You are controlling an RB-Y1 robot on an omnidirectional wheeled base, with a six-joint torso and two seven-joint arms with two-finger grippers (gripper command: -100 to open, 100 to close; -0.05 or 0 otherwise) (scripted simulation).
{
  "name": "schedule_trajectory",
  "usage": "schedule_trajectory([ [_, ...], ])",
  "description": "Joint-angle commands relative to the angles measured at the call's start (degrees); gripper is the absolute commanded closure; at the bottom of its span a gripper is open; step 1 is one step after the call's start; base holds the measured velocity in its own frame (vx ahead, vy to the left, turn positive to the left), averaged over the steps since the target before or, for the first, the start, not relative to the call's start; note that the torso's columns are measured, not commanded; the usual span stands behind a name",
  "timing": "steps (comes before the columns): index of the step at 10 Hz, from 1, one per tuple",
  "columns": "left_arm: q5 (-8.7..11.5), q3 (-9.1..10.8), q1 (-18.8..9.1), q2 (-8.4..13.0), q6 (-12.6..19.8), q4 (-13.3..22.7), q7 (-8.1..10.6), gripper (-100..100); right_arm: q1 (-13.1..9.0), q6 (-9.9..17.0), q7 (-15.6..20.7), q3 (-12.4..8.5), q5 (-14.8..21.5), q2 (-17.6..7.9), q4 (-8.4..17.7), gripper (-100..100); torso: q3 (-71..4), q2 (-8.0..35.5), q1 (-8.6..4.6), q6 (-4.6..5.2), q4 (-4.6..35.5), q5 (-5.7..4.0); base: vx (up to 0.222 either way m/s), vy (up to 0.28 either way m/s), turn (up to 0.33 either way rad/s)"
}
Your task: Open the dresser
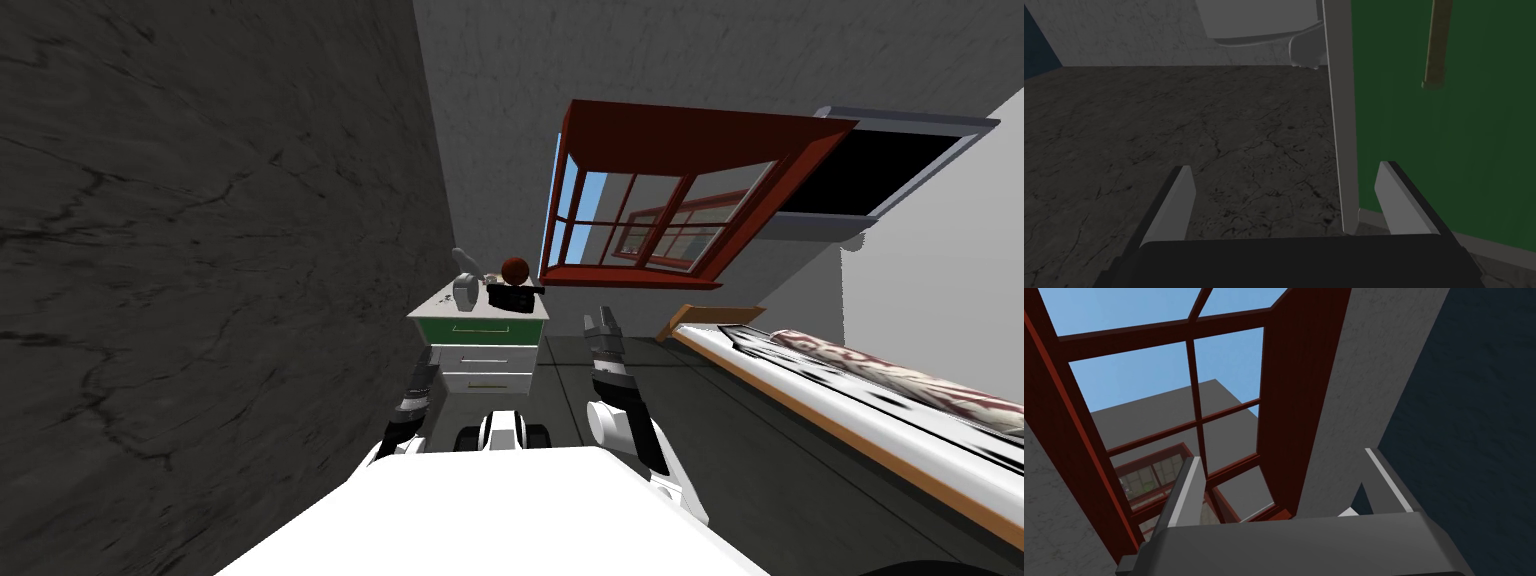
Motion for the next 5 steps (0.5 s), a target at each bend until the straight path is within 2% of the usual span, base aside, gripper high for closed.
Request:
schedule_trajectory([
  [1, 0.0, -0.31, -0.8, -0.4, -2.4, 3.8, -0.34, -100, 0.0, 0.0, 0.0, 0.0, 0.0, 0.0, 0.0, 0, -0.1, -0.1, 0.05, 0.0, 0.0, 0.01, 0.083, 0.056, -0.013],
  [5, -0.2, -1.23, -2.3, -2.1, -7.6, 11.5, -1.3, -100, 0.0, 0.0, 0.0, 0.0, 0.0, 0.0, 0.0, 0, 0.0, 0.0, -0.05, 0.0, 0.0, -0.01, 0.097, 0.062, -0.045],
])
